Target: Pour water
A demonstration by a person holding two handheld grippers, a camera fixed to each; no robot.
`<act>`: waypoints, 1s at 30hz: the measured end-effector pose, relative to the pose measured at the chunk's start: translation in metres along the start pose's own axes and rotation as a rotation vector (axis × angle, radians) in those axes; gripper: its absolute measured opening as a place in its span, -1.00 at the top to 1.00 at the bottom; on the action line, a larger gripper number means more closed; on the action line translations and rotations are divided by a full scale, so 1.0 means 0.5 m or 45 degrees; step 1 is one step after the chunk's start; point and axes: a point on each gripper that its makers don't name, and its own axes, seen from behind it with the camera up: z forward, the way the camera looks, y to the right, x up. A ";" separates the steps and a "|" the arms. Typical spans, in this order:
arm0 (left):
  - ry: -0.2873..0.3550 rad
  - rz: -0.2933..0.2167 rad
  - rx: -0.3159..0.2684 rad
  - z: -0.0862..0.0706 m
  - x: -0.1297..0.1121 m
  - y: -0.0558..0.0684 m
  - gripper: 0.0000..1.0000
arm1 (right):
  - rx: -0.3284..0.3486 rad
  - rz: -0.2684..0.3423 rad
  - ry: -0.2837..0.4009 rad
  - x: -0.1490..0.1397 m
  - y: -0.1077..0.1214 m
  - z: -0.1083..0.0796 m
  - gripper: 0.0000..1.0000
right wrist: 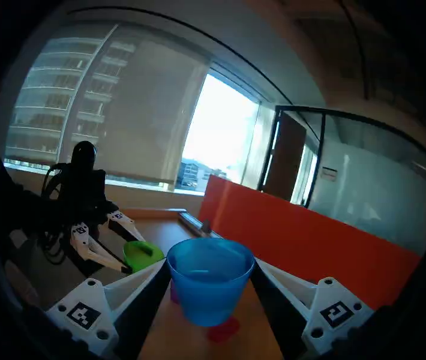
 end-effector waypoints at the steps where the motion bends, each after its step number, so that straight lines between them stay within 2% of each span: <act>1: -0.001 -0.001 -0.003 0.000 -0.002 0.001 -0.71 | 0.003 -0.014 -0.002 0.001 -0.001 0.002 -0.83; 12: 0.008 -0.008 -0.023 -0.001 -0.008 0.014 -0.72 | 0.033 -0.189 -0.023 0.023 -0.012 0.033 -0.83; 24: 0.025 -0.016 -0.029 -0.006 -0.009 0.021 -0.71 | 0.060 -0.314 -0.020 0.052 -0.014 0.073 -0.83; 30: 0.034 -0.011 -0.029 -0.009 -0.009 0.024 -0.71 | 0.069 -0.403 -0.026 0.059 -0.020 0.091 -0.83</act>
